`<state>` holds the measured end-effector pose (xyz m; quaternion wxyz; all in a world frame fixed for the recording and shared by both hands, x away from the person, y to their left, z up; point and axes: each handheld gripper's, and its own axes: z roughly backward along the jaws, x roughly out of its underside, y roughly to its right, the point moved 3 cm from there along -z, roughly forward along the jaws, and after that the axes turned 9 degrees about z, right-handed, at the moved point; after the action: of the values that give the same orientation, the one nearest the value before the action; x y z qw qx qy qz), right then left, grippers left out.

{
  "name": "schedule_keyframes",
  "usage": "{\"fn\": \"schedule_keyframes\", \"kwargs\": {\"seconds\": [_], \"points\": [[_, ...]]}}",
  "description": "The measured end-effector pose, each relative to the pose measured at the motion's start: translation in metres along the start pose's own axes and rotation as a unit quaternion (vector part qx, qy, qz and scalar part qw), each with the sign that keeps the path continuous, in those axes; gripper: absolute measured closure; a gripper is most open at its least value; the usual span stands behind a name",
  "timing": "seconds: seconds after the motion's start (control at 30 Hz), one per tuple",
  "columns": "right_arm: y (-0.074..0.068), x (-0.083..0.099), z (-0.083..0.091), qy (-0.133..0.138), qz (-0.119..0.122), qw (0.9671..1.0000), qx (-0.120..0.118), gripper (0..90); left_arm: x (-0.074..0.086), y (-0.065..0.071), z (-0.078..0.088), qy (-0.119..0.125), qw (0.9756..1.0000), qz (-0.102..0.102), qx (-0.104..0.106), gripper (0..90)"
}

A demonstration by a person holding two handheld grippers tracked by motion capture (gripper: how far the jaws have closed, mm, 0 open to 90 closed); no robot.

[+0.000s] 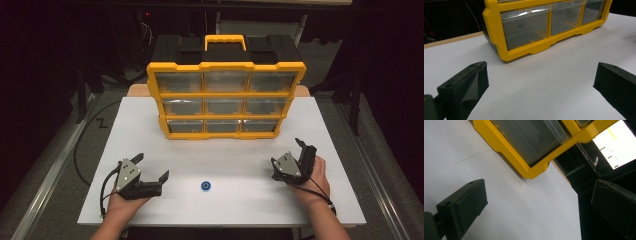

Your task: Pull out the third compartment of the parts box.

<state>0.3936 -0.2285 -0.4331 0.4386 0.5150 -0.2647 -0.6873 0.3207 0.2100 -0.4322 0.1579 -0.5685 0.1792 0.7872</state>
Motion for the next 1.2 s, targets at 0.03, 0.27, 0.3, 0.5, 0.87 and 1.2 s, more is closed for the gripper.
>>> {"fn": "schedule_keyframes", "kwargs": {"seconds": [0.03, 0.27, 0.3, 0.5, 0.87, 1.2], "points": [[0.0, 0.0, 0.0, -0.001, 0.006, 1.0, 0.002, 1.6, 0.0, 0.0, 0.0, 0.0, 1.0, 0.0, 0.0, 0.3], [-0.002, -0.003, 0.001, -0.007, 0.038, 0.9992, 0.013, 2.1, 0.0, 0.0, 0.0, 0.002, 1.0, -0.001, 0.0, 0.3], [-0.001, -0.003, 0.001, -0.008, 0.047, 0.9988, 0.015, 2.0, 0.0, 0.0, 0.0, 0.002, 1.0, -0.001, 0.0, 0.3], [-0.003, -0.005, 0.0, -0.016, 0.081, 0.9963, 0.023, 2.1, 0.0, 0.0, 0.0, 0.003, 1.0, -0.001, -0.001, 0.3], [-0.007, -0.009, 0.0, -0.032, 0.148, 0.9878, 0.039, 2.1, -0.001, 0.0, 0.001, 0.007, 1.0, 0.0, -0.002, 0.3], [-0.011, -0.016, 0.0, -0.042, 0.195, 0.9783, 0.057, 2.1, -0.001, 0.0, 0.001, 0.008, 1.0, -0.001, -0.002, 0.3]]}}
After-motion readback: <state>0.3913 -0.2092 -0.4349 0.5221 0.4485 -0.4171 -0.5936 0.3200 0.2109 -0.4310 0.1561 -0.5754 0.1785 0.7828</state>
